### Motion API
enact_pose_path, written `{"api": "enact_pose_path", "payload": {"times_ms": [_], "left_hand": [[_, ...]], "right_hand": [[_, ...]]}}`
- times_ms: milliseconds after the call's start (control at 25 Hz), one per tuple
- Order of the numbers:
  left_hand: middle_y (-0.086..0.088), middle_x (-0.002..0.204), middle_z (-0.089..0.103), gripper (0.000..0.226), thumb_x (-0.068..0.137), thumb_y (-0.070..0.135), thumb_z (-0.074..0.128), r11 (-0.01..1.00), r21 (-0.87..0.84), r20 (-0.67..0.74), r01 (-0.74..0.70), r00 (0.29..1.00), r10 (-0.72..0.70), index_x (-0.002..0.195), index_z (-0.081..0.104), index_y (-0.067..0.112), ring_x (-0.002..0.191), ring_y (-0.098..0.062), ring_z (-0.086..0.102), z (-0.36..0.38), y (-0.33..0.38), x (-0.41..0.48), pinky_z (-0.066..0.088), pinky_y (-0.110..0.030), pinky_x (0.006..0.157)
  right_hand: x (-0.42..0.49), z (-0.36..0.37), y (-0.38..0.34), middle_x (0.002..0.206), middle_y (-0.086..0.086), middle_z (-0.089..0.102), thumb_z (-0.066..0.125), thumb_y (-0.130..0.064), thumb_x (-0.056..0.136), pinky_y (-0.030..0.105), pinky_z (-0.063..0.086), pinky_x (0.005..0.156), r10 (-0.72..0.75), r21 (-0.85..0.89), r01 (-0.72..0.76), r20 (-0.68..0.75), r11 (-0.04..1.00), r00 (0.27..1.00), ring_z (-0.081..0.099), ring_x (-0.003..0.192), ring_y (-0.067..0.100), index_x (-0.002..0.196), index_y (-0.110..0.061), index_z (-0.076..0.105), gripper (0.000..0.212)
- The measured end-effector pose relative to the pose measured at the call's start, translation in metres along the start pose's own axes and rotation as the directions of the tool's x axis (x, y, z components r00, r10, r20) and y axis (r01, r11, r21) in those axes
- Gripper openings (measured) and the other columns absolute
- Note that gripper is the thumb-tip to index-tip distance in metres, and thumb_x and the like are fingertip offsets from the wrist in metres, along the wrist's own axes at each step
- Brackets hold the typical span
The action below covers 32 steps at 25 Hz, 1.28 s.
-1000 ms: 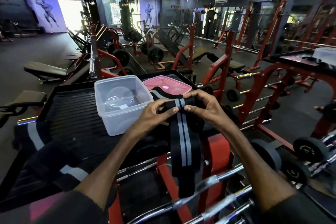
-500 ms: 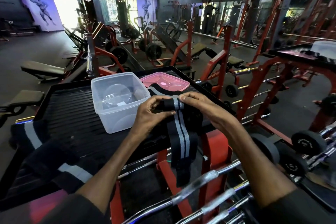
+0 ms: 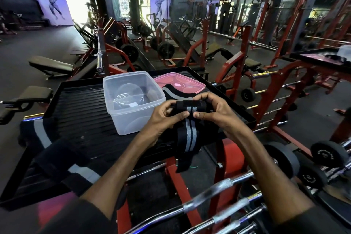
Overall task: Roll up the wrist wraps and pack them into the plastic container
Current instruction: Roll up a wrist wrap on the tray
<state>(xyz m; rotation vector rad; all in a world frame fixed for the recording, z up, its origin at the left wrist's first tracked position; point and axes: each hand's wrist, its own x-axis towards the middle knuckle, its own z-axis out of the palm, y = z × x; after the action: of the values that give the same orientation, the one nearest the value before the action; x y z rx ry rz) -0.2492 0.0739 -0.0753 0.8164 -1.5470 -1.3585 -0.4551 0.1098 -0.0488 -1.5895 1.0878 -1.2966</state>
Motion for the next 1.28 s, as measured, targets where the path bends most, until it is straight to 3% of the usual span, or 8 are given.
{"api": "enact_pose_path", "payload": {"times_ms": [160,360,520,640,760,960,1080,1280], "left_hand": [[0.003,0.094,0.078,0.039,0.076,-0.005,0.08,0.997,-0.049,-0.024,-0.061,0.998,0.059,0.106,0.067,0.016,0.089,-0.006,0.072,-0.006,0.001,0.001,0.057,-0.02,0.071],[-0.003,0.107,0.074,0.052,0.068,-0.01,0.084,0.982,0.025,-0.087,-0.187,0.978,0.189,0.107,0.067,0.021,0.104,-0.01,0.069,-0.014,0.007,0.005,0.055,-0.029,0.096],[0.005,0.122,0.07,0.048,0.086,0.006,0.077,0.999,0.004,0.08,-0.051,0.996,0.05,0.124,0.061,0.028,0.115,-0.007,0.064,-0.025,0.014,0.003,0.053,-0.025,0.091],[0.01,0.124,0.069,0.038,0.089,0.037,0.074,0.996,0.027,0.153,0.083,0.984,-0.087,0.125,0.061,0.037,0.117,-0.011,0.066,-0.029,0.018,0.004,0.054,-0.038,0.092],[0.003,0.107,0.072,0.033,0.088,0.018,0.076,0.998,0.05,0.06,-0.032,0.998,0.029,0.119,0.065,0.023,0.097,-0.004,0.069,-0.026,0.021,0.003,0.055,-0.022,0.074],[0.005,0.114,0.073,0.05,0.072,0.005,0.087,0.964,0.12,-0.01,-0.238,0.97,0.241,0.115,0.067,0.02,0.111,-0.008,0.068,-0.03,0.012,0.005,0.053,-0.025,0.097],[0.012,0.114,0.071,0.054,0.067,0.011,0.09,0.932,0.17,0.009,-0.32,0.946,0.324,0.114,0.066,0.026,0.113,-0.009,0.067,-0.026,0.014,0.002,0.057,-0.026,0.091],[0.009,0.121,0.069,0.048,0.085,0.016,0.08,0.989,0.081,0.092,-0.126,0.989,0.119,0.127,0.061,0.027,0.118,-0.009,0.064,-0.026,0.012,0.004,0.052,-0.033,0.099]], "right_hand": [[0.012,0.001,-0.014,0.112,0.01,0.073,0.076,-0.01,0.082,0.028,0.06,0.078,0.253,0.363,-0.252,0.048,0.897,0.966,0.072,0.094,0.019,0.111,-0.014,0.069,0.03],[0.007,0.006,-0.02,0.119,-0.001,0.075,0.055,-0.041,0.102,0.015,0.053,0.074,0.29,0.002,-0.293,0.139,0.956,0.947,0.072,0.104,0.006,0.126,-0.018,0.067,0.035],[0.012,0.011,-0.008,0.11,0.007,0.071,0.068,-0.028,0.095,0.035,0.053,0.089,0.133,0.109,-0.135,0.023,0.985,0.991,0.068,0.101,0.02,0.122,-0.007,0.064,0.034],[0.013,0.016,-0.001,0.113,0.008,0.072,0.073,-0.019,0.09,0.031,0.055,0.091,0.08,0.157,-0.082,0.021,0.984,0.997,0.07,0.105,0.02,0.123,-0.007,0.065,0.036],[0.014,0.015,-0.003,0.116,0.006,0.071,0.078,-0.017,0.084,0.032,0.052,0.094,0.084,0.167,-0.093,0.06,0.982,0.995,0.067,0.109,0.018,0.125,-0.014,0.065,0.044],[0.021,0.012,-0.016,0.118,0.007,0.07,0.074,-0.012,0.08,0.036,0.054,0.091,0.25,0.355,-0.299,0.177,0.886,0.952,0.068,0.103,0.022,0.128,-0.017,0.064,0.05],[0.02,0.011,-0.019,0.115,0.007,0.075,0.081,-0.028,0.082,0.032,0.057,0.085,0.305,0.169,-0.333,0.175,0.927,0.936,0.072,0.105,0.022,0.125,-0.017,0.066,0.046],[0.011,0.008,-0.009,0.107,0.003,0.072,0.078,-0.011,0.084,0.029,0.056,0.085,0.158,0.167,-0.165,0.057,0.972,0.986,0.071,0.1,0.017,0.123,-0.011,0.065,0.041]]}}
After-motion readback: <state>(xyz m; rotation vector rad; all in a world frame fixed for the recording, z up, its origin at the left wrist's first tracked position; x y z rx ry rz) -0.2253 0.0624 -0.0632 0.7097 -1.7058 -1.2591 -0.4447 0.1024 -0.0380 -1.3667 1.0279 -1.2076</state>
